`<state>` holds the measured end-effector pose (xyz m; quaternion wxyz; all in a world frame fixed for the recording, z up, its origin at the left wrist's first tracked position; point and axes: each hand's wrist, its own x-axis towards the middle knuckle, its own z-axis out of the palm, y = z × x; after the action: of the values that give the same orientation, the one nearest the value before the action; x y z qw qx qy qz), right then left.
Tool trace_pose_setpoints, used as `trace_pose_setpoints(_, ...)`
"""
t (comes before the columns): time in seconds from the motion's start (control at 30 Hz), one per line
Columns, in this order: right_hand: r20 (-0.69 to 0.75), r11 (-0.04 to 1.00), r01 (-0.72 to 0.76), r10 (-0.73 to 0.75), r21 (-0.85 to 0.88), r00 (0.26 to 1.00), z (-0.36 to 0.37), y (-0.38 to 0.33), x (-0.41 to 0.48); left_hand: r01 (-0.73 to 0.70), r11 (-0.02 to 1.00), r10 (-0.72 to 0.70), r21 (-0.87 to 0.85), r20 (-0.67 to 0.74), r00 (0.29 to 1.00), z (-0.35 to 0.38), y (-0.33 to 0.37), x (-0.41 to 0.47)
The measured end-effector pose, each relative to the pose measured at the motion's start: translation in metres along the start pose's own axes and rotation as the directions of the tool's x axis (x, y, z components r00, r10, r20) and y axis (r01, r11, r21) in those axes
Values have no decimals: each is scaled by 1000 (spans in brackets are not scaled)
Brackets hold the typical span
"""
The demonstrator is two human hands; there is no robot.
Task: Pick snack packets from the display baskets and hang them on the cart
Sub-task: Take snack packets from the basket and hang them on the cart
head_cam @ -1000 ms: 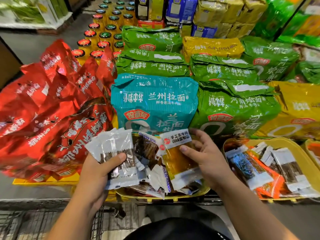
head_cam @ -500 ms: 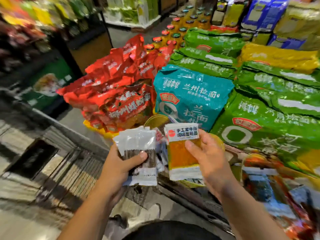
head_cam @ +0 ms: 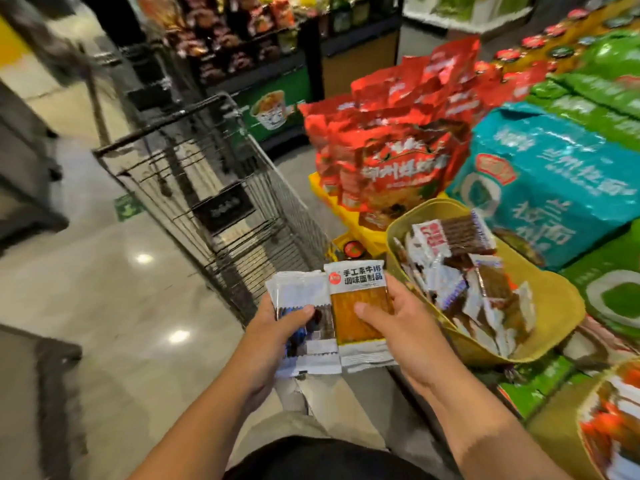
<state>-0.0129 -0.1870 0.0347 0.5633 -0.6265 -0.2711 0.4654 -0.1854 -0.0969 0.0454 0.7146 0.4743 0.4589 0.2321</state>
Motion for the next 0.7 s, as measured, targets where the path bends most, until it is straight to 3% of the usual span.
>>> trace_pose_setpoints(0.13, 117, 997, -71, 70, 5, 991, 31, 3, 12, 26, 997, -26, -76, 0, 1000, -30, 0, -6)
trace_pose_setpoints(0.3, 213, 990, -137, 137, -13, 967, 81, 5, 42, -18, 994, 4, -109, -129, 992, -76, -4, 7)
trace_pose_setpoints(0.7, 142, 985, -169, 163, 32, 976, 236, -20, 145, -104, 983, 64, -152, -247, 967, -254, 39, 91)
